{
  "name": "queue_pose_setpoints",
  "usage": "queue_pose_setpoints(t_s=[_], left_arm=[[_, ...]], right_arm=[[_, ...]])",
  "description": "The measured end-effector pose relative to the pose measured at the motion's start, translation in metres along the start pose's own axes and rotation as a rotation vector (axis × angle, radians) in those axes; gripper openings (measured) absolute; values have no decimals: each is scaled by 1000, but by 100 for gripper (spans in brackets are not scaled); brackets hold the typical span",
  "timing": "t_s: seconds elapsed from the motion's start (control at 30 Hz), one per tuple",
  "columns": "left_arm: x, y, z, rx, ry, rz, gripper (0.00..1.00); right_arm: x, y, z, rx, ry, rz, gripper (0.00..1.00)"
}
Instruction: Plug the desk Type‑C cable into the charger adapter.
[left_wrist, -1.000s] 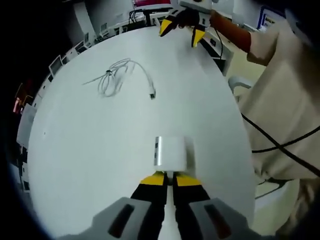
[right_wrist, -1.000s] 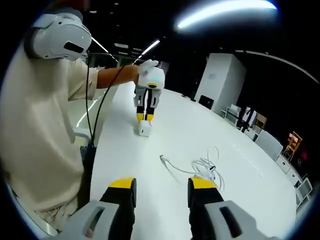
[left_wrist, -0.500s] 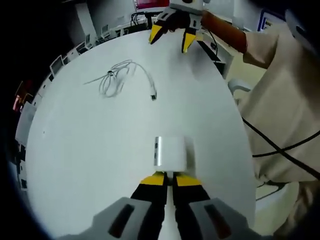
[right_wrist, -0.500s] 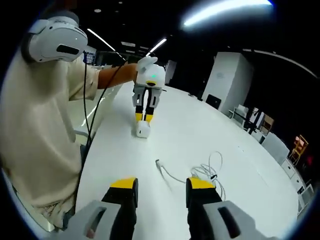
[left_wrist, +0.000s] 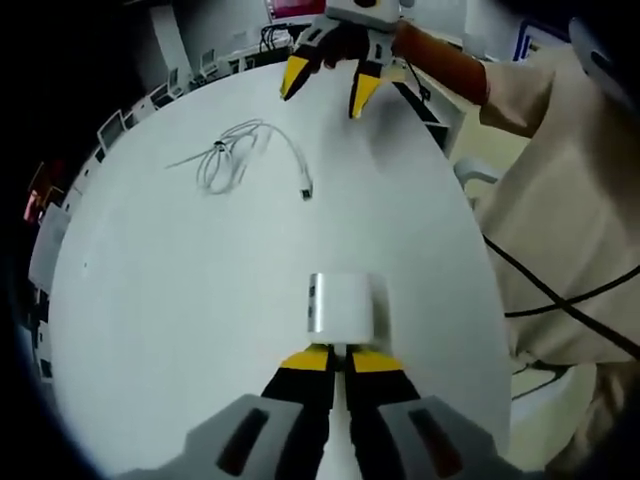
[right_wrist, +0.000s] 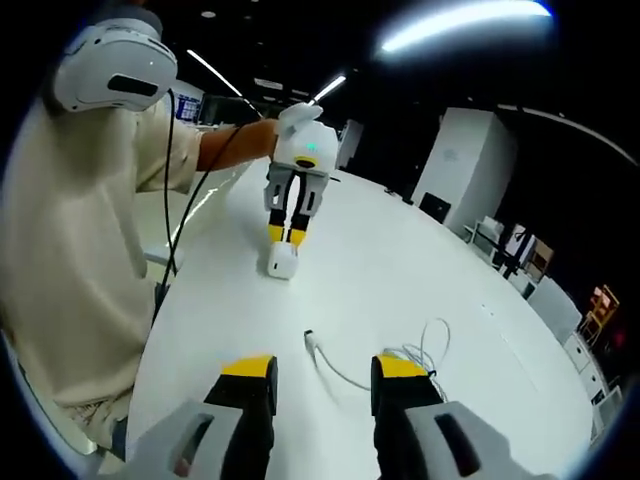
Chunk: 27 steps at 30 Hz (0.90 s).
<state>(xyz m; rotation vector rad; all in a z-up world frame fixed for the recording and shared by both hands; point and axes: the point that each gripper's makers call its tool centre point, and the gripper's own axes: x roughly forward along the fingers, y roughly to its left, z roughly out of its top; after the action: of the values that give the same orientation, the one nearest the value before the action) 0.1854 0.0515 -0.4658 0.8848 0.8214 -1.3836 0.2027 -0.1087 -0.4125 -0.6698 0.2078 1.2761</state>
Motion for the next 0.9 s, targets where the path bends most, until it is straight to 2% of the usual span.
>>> queue_pose_setpoints(t_s=[0.1, 0.37, 0.47, 0.6, 0.9], left_arm=[[-1, 1, -2, 5, 5, 0, 5], [-2, 5, -5, 18, 12, 0, 5], [-2, 6, -5, 18, 15, 4, 5], [-4, 10, -9, 6, 15, 10, 5], [-3, 6, -6, 2, 17, 10, 5]], right_arm=[[3, 1, 0, -22, 19, -3, 39], [7, 0, 2, -36, 21, -4, 37], [10, 2, -1, -63, 56, 2, 36], [15, 5, 0, -76, 62, 19, 34], [27, 7, -3, -118, 108, 52, 28]])
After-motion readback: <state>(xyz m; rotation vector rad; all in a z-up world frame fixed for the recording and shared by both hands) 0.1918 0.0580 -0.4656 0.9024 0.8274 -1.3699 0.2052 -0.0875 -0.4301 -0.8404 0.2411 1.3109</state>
